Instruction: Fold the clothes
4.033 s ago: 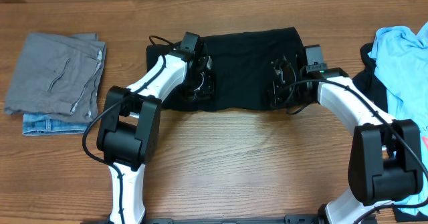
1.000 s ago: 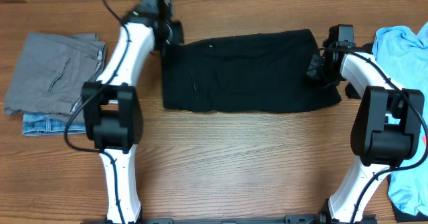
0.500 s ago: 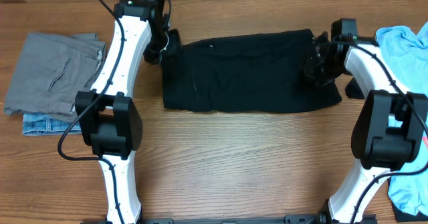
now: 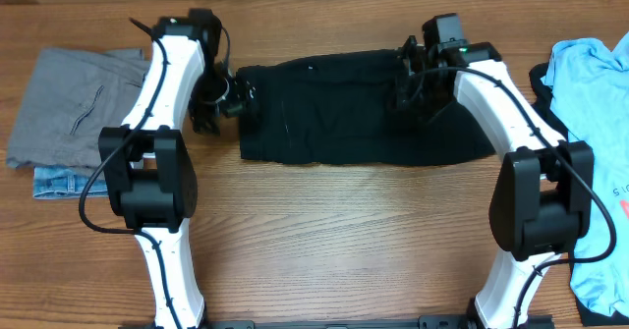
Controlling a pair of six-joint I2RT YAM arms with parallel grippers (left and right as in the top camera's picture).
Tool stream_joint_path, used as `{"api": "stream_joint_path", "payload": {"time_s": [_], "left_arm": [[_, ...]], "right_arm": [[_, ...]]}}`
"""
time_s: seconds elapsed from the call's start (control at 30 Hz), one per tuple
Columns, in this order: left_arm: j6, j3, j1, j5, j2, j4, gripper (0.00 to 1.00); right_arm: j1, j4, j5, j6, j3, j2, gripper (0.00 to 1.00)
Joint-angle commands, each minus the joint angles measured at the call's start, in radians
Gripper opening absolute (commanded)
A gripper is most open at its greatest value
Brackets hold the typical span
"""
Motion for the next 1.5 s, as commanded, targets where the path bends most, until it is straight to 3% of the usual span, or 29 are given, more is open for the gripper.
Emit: {"api": "stream_joint_path", "payload": {"time_s": [0.0,0.37,0.6,0.9,1.17,1.3,1.43,1.47], "left_arm": [[0.079,-0.098,-0.005,0.098,0.000,0.061,0.97],[0.105,-0.215,-0.006,0.231,0.000,0.240,1.00],[0.104,-0.223,-0.007,0.219,0.000,0.247,1.00],[0.103,-0.314,-0.007,0.216,0.000,0.330,0.99],[0.100,-0.378,-0.008,0.336,0.000,0.417,0.73],[0.100,-0.347,-0.006,0.407,0.000,0.433,0.47],[0.101,-0.305,-0.006,0.405,-0.001,0.399,0.04],[0.101,-0.292,-0.006,0.397,0.000,0.378,0.04]], "right_arm": [[0.007,0.019,0.050,0.020,0.018,-0.021,0.38],[0.088,0.126,0.050,0.019,-0.009,0.085,0.35],[0.119,0.176,0.051,0.029,-0.016,0.162,0.19],[0.121,0.164,0.046,0.042,-0.017,0.248,0.11],[0.121,0.156,0.046,0.042,-0.017,0.250,0.11],[0.122,0.154,0.046,0.042,-0.017,0.250,0.11],[0.122,0.150,0.046,0.042,-0.017,0.250,0.11],[0.122,0.148,0.046,0.042,-0.017,0.250,0.09]]}}
